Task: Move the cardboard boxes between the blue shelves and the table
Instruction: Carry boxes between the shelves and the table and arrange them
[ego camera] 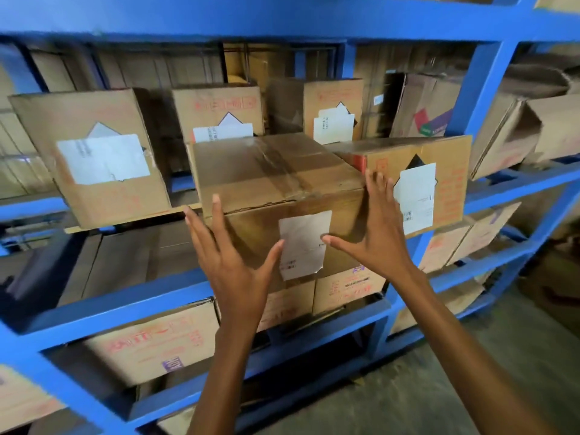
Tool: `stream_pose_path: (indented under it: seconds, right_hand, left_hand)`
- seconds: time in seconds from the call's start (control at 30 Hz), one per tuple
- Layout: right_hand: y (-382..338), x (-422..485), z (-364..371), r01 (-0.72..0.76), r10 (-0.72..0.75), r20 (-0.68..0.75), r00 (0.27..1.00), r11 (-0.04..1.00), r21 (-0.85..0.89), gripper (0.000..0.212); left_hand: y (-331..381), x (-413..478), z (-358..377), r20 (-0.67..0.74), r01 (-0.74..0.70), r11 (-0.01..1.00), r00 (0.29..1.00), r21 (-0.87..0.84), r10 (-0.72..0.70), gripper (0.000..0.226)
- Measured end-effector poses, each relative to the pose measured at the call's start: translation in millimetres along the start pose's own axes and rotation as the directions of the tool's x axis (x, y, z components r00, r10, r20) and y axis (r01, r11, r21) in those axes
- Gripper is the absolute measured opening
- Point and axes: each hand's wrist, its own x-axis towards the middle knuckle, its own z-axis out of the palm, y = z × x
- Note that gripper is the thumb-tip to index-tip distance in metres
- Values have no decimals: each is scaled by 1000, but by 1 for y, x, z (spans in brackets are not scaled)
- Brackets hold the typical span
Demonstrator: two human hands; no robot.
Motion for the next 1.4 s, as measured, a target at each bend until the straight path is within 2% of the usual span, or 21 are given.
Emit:
stream_pose_path:
  seconds: [0.13,0.27,0.33,0.4,0.5,0.6,0.7,0.77,0.83,0.93,1.1,1.4]
  right_hand:
    - [-6,-6,15,2,0,-44,999,999,53,133]
    - [-25,-19,28,45,-28,-96,995,982,182,126]
    - [-31,-26,36,27,15,-142,990,956,291,128]
    - [-30,-31,46,-42,119,-141,983,888,457,134]
    - [-17,-38,63,-225,294,-4,956,741,633,136]
    - [0,-43,73,-393,367,189,911,630,670,114]
    - [13,-39,72,-497,361,345,867,560,663,95]
    - [15,-36,69,-519,338,394,855,547,657,89]
    - [13,-38,66,-526,323,416,850,551,647,84]
    - [5,-50,59,-495,306,391,868,572,654,66]
    - [-3,-82,36,-477,302,370,879,569,670,75]
    - [-53,-132,-28,-359,243,265,933,576,734,62]
  left_hand:
    - [-20,17,-8,58,-15,995,998,-103,21,106]
    - [-40,28,-29,41,-61,995,997,-84,65,104]
    - [-48,31,-37,63,-70,994,995,-86,76,107]
    - [-53,31,-41,87,-55,993,994,-103,64,112]
    - [-56,29,-39,97,53,982,995,-179,-36,129]
    - [-61,25,-33,122,223,917,974,-330,-193,136]
    - [-71,21,-27,236,410,842,909,-351,-345,111]
    - [-78,21,-26,288,470,813,877,-344,-385,105]
    - [-79,20,-28,298,483,804,869,-347,-394,106]
    - [-69,14,-37,270,488,795,870,-359,-412,105]
    - [-43,-11,-62,218,448,822,893,-352,-394,108]
    - [23,-48,-144,130,349,843,937,-409,-325,109]
